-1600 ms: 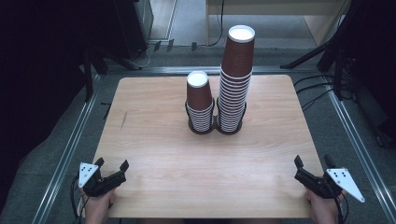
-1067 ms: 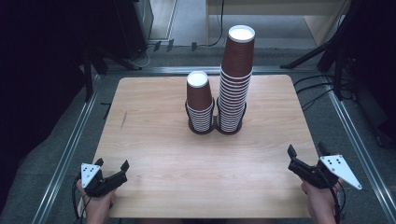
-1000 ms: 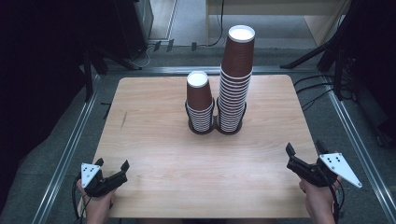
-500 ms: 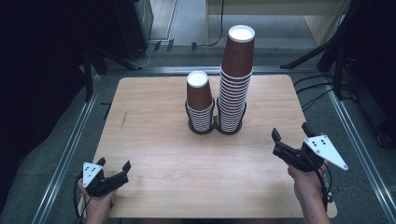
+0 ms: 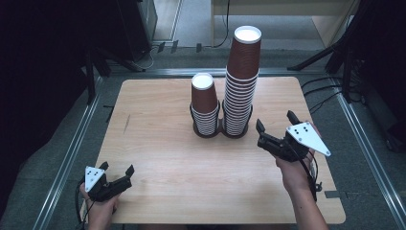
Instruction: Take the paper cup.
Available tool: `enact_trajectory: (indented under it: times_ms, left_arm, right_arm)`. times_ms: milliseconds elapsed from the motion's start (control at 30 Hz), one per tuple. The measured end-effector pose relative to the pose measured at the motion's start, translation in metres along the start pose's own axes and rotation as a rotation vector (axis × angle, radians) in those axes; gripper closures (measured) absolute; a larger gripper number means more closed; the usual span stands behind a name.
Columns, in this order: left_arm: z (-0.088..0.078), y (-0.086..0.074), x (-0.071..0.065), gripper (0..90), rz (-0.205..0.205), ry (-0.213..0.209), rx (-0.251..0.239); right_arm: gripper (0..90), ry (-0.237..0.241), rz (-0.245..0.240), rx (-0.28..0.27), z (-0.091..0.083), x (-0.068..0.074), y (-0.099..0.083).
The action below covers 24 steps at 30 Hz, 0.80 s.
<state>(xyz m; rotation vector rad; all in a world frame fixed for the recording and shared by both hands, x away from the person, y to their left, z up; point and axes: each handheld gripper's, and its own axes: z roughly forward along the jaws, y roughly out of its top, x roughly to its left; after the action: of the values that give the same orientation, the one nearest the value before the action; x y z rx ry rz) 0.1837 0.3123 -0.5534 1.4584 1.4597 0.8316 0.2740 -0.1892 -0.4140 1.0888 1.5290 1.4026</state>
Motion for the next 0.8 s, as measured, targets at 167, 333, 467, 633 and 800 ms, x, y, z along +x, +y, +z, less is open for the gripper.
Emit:
enact_trajectory:
  times_ms: [167, 333, 467, 633, 800]
  left_arm:
    - [0.000, 0.000, 0.000, 1.6, -0.003, -0.003, 0.001]
    - [0.000, 0.000, 0.000, 1.6, 0.001, -0.005, 0.003]
    - [0.001, 0.000, 0.000, 1.6, 0.004, -0.004, 0.006]
    - [0.001, 0.000, -0.001, 1.6, 0.005, -0.004, 0.005]
    - [0.001, 0.000, 0.000, 1.6, 0.004, -0.002, 0.007]
  right_arm:
    - [6.4, 0.014, 0.001, -0.007, 0.007, 0.007, 0.006]
    - [6.4, 0.021, -0.007, -0.012, 0.017, 0.015, 0.015]
    - [6.4, 0.021, -0.009, -0.021, 0.023, 0.019, 0.024]
    - [6.3, 0.025, -0.005, -0.037, 0.031, 0.025, 0.036]
    - [6.4, 0.018, -0.007, -0.041, 0.039, 0.027, 0.044]
